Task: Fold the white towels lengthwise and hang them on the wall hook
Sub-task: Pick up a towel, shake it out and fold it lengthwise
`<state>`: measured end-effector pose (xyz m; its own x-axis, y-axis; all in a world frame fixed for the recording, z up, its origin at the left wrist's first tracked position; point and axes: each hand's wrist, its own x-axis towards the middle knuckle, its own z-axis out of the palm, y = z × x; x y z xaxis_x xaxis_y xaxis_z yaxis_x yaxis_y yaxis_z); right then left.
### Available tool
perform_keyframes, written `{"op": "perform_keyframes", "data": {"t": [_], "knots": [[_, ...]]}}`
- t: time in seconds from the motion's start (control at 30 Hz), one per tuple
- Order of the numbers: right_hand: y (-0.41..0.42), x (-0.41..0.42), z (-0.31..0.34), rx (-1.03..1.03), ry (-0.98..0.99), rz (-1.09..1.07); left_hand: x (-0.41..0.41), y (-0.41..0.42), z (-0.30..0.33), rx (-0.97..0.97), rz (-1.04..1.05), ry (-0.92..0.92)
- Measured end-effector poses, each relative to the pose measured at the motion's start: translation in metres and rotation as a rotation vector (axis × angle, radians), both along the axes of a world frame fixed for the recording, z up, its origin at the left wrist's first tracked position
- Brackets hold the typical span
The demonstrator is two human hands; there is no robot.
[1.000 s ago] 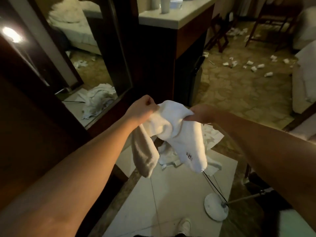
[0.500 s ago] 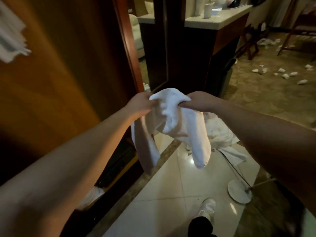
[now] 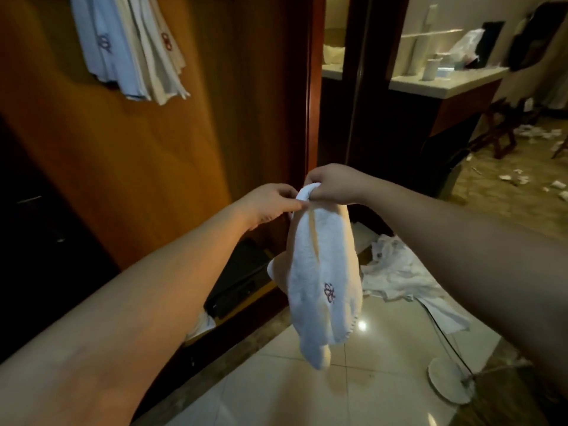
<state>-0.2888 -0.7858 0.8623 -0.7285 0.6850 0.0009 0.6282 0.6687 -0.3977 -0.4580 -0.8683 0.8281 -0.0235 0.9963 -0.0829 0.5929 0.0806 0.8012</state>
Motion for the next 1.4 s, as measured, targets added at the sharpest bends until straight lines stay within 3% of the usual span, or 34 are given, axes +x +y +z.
{"op": "perform_keyframes", "data": {"t": [0.2,0.4,0.53,0.67,0.73,0.87,0.97,1.03,1.1,1.2,1.27,1.4], "knots": [[-0.011,-0.019,0.009,-0.062,-0.039,0.079,-0.012,-0.031,-0.003,0.084,0.137,0.076],[-0.001,-0.024,-0.017,-0.006,-0.435,0.026,-0.047,-0.059,0.010,0.173,0.306,-0.059],[0.009,-0.017,-0.037,-0.054,-0.478,-0.096,-0.073,-0.075,0.021,0.236,0.407,-0.226],[0.012,-0.017,-0.036,-0.096,-0.169,-0.171,-0.099,-0.090,0.034,0.295,0.547,-0.409],[0.011,-0.023,-0.032,-0.182,0.109,-0.229,-0.110,-0.095,0.039,0.297,0.600,-0.442],[-0.005,-0.045,-0.003,-0.555,0.805,-0.232,-0.122,-0.100,0.046,0.189,0.768,-0.445],[-0.022,-0.061,0.027,-0.653,1.067,-0.080,-0.119,-0.101,0.051,0.080,0.817,-0.391],[-0.031,-0.070,0.047,-0.632,1.135,0.014,-0.114,-0.099,0.057,0.082,0.776,-0.346],[-0.037,-0.077,0.063,-0.616,1.147,0.049,-0.105,-0.096,0.066,0.133,0.602,-0.376],[-0.044,-0.087,0.075,-0.528,1.031,0.118,-0.082,-0.089,0.082,0.171,0.331,-0.507],[-0.046,-0.091,0.075,-0.514,0.988,0.058,-0.069,-0.082,0.094,0.190,0.222,-0.499],[-0.048,-0.090,0.071,-0.633,0.969,0.080,-0.060,-0.073,0.106,0.241,0.217,-0.435]]}}
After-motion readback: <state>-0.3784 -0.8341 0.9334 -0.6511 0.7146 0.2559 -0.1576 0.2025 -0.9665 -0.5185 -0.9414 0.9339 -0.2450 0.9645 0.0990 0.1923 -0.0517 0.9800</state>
